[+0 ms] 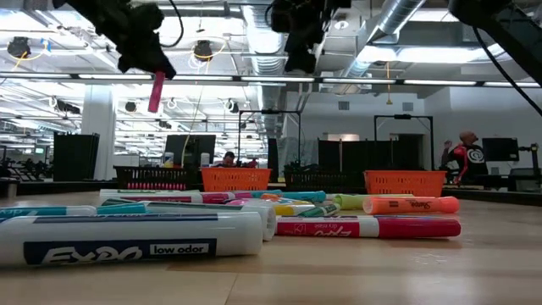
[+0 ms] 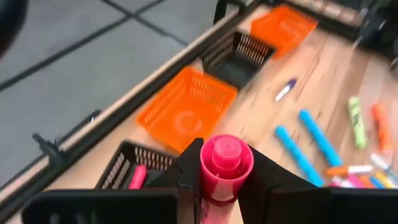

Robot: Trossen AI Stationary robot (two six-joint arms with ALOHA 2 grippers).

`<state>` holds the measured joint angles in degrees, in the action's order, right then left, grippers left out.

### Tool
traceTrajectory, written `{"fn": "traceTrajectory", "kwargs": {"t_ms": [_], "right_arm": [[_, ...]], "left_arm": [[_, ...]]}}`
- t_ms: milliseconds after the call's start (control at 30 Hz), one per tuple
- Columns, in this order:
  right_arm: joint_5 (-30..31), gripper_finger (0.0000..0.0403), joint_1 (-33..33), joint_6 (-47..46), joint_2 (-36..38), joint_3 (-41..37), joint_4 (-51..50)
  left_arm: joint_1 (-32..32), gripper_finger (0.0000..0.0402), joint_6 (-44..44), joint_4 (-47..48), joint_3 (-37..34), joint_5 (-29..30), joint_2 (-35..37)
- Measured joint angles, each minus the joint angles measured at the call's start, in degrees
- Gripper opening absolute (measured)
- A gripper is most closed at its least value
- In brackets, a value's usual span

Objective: Pick & Place Markers
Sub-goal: Put the pink highlighter into the left black bin

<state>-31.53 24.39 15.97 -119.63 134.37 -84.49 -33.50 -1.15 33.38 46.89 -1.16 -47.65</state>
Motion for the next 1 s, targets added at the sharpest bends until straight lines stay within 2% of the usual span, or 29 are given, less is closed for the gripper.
{"fn": "traceTrajectory", "kwargs": {"t_ms": [267,500,733,1000], "right_arm": [[0.4,0.0176,2.7,0.6,5.9,0.0,0.7],[0.1,0.0165,3.5,1.7,10.1,-2.9,1.9],[-3.1,0.0157,3.5,2.9,15.1,-16.3,8.8],[-5.8,0.013,3.0,1.1,22.1,-34.6,21.2]], "left_arm": [[-1.0,0.006,4.0,1.7,0.0,1.4,-8.0],[-5.4,0.006,6.7,1.7,0.0,1.2,-13.1],[-8.1,0.006,11.1,1.7,2.4,0.4,-15.6],[-9.0,0.006,17.3,3.9,6.9,0.3,-24.1]]}}
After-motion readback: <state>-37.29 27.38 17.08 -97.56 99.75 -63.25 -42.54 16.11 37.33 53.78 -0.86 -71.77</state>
